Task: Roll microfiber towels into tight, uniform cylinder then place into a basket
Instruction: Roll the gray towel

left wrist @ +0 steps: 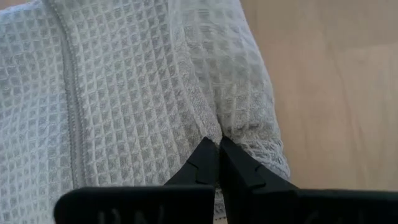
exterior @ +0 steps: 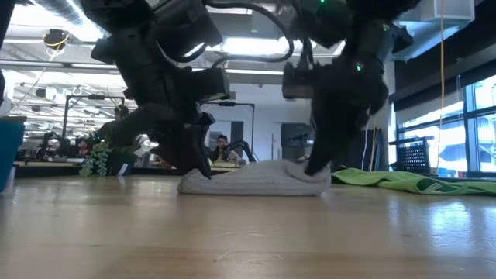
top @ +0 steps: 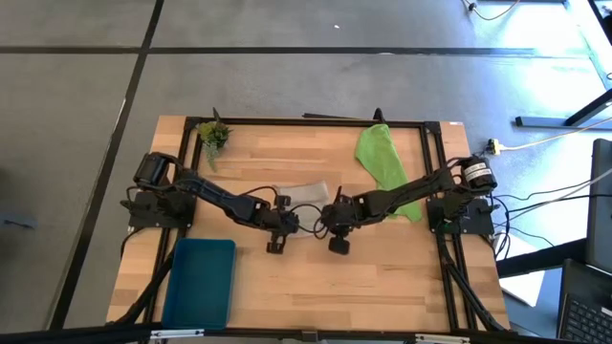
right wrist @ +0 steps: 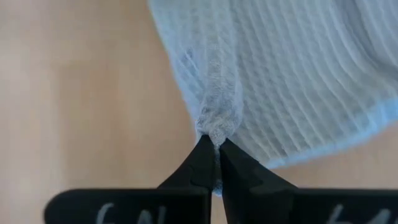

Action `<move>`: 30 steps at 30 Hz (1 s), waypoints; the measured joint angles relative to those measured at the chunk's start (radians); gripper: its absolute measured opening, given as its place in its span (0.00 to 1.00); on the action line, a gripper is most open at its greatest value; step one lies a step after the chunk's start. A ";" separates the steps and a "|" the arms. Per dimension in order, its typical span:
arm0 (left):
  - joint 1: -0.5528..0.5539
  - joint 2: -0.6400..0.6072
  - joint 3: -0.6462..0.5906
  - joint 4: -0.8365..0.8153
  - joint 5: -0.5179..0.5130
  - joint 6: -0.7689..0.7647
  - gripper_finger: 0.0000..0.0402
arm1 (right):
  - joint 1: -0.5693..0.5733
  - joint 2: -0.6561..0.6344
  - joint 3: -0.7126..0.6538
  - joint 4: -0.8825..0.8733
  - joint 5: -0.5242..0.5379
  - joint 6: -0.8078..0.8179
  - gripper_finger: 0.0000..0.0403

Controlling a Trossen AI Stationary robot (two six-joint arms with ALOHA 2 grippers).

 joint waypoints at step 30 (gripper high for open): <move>-0.072 0.000 0.001 -0.013 -0.051 -0.057 0.00 | -0.119 0.050 -0.089 0.210 -0.012 -0.012 0.04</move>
